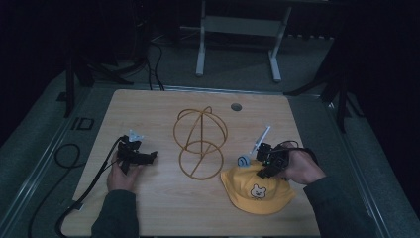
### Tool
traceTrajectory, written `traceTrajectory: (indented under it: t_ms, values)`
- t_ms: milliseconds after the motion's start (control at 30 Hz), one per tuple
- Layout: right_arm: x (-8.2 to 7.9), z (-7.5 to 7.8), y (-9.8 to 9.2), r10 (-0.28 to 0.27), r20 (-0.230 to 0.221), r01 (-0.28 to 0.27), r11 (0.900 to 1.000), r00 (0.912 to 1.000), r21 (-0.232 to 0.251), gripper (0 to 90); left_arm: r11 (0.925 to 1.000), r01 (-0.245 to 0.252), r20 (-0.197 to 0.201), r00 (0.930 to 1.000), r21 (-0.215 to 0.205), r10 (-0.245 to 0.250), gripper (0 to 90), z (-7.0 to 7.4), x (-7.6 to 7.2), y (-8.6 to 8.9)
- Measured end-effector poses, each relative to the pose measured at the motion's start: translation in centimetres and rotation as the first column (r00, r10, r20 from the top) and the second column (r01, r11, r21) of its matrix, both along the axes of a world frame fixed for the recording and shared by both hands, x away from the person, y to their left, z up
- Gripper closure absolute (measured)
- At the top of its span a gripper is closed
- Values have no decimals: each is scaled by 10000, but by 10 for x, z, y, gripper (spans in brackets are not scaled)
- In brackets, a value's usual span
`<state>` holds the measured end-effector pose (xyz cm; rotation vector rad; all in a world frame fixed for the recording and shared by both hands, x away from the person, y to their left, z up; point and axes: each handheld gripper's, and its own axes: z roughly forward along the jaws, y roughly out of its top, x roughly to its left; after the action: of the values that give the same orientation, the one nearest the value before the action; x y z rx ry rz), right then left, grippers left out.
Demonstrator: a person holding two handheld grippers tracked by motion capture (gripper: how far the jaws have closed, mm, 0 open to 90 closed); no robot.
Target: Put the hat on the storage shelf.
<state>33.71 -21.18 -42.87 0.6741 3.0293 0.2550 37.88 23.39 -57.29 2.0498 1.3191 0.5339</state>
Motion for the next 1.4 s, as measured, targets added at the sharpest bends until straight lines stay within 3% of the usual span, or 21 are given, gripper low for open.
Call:
traceTrajectory:
  t_ms: [633,967,1400]
  values:
    - [-1,32,-5,299,201,-306,9989,9993,368,751,10000,0,4,10000,2,0,61,0,0,0]
    - [-2,49,3,574,237,-581,9979,9981,298,754,10000,18,-9,10000,30,-18,61,0,0,0]
    - [-11,72,-1,574,634,-603,9972,9963,439,753,10000,19,-14,10000,31,-19,61,0,0,0]
